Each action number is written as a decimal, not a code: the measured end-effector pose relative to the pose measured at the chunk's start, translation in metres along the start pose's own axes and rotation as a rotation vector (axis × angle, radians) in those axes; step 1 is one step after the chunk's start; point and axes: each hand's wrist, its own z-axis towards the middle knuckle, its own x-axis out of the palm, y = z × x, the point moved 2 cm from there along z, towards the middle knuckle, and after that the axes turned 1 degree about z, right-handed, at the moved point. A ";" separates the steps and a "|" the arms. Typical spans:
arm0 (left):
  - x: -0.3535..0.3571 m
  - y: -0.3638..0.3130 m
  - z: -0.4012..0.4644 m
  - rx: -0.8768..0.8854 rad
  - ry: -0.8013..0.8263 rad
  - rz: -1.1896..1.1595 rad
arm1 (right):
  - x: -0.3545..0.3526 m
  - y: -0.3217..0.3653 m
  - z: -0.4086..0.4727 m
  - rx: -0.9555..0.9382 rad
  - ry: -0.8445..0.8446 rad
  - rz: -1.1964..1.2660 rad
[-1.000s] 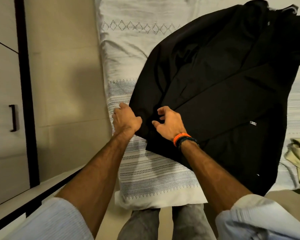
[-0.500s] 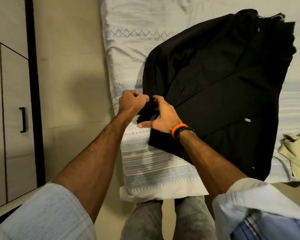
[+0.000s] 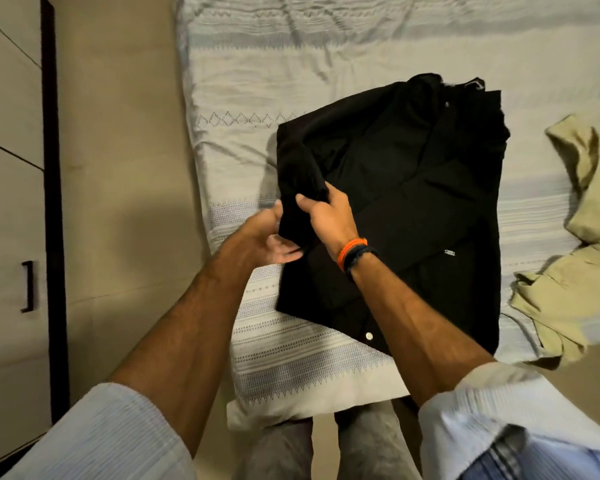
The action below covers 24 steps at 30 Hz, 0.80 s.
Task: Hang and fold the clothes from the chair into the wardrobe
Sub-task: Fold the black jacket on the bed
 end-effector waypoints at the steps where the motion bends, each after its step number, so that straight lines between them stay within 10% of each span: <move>1: 0.008 0.000 0.000 0.001 0.052 -0.114 | -0.007 -0.003 0.000 0.014 -0.027 0.067; 8: 0.085 0.020 0.005 0.086 0.015 -0.139 | -0.116 -0.035 -0.017 0.058 -0.379 0.225; 24: 0.265 0.221 0.054 0.054 -0.093 0.224 | -0.328 -0.243 -0.085 0.413 -0.444 0.195</move>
